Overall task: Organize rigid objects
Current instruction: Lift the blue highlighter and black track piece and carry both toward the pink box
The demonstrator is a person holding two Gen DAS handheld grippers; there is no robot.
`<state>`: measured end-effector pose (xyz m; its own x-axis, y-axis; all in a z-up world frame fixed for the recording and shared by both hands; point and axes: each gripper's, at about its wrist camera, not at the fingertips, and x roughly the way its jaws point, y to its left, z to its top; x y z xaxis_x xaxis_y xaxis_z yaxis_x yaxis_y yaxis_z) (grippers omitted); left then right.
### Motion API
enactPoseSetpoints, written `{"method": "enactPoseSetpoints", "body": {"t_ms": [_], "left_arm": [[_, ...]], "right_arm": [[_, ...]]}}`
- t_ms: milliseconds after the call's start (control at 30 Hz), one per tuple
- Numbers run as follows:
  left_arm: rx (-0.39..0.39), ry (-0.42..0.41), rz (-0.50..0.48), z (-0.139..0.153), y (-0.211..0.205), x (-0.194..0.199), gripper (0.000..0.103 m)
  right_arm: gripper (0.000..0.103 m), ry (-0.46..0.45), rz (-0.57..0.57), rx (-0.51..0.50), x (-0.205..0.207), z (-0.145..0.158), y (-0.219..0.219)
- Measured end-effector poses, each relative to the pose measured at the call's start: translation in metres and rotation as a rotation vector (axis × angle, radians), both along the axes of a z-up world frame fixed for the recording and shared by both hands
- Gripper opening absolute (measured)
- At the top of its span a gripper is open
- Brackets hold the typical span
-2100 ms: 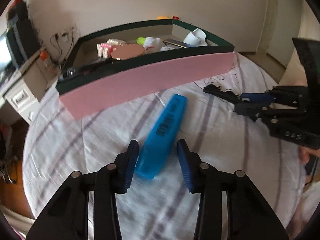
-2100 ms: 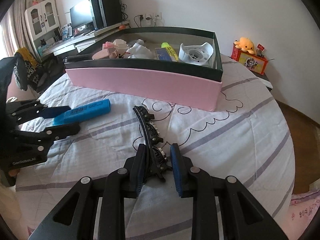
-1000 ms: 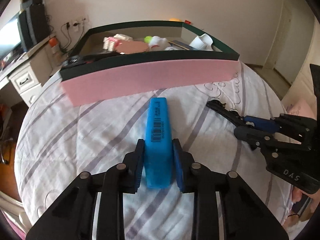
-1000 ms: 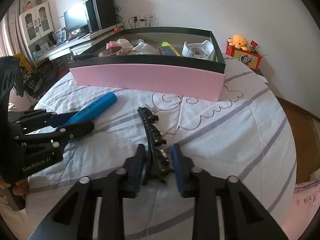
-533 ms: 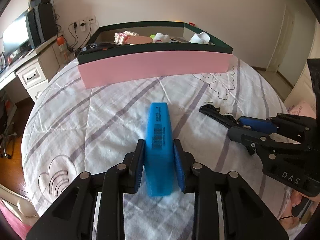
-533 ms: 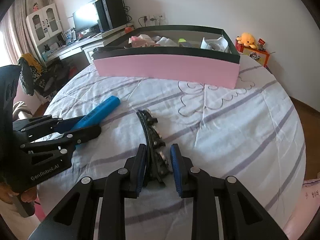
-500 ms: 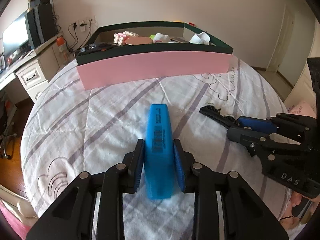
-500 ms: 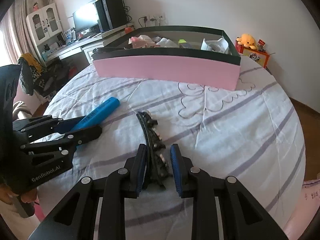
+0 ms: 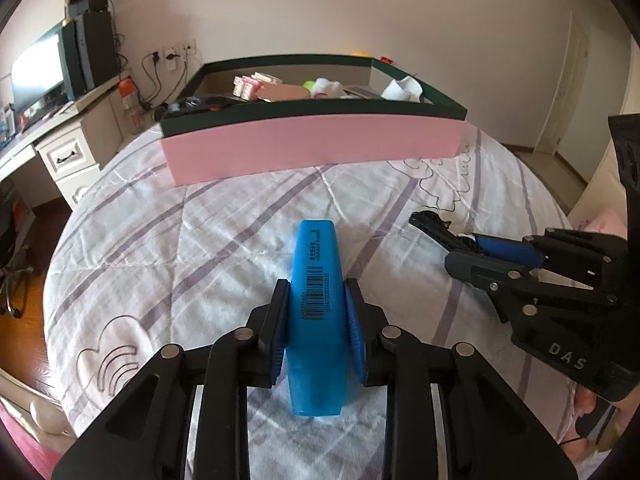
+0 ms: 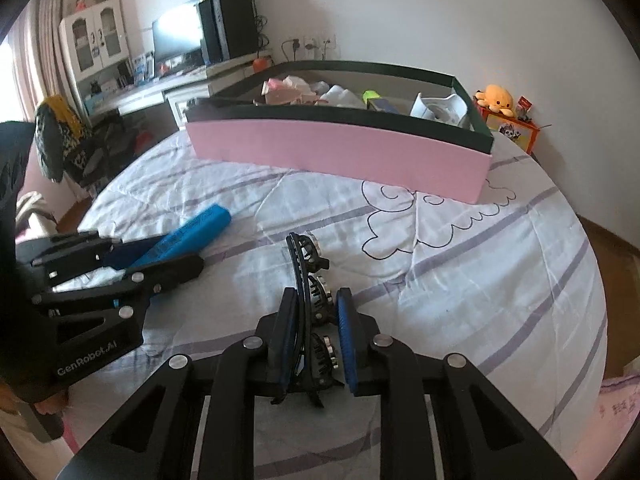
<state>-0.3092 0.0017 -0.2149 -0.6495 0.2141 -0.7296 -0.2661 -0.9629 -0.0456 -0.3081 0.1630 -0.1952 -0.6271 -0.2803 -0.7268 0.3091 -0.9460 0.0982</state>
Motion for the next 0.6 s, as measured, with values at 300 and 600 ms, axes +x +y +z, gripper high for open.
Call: {"method": "enactPoseSetpoints", "body": {"t_ms": [300,600], "left_arm": [[-0.011,0.096,0.039,0.039,-0.015,0.027,0.026],[-0.009,0.284,0.055,0.106,-0.025,0.073,0.026]], "right_arm": [[0.020,0.075,0.003,-0.082,0.019,0.036,0.002],[0.020,0.218,0.021,-0.092,0.050,0.097,-0.001]]}}
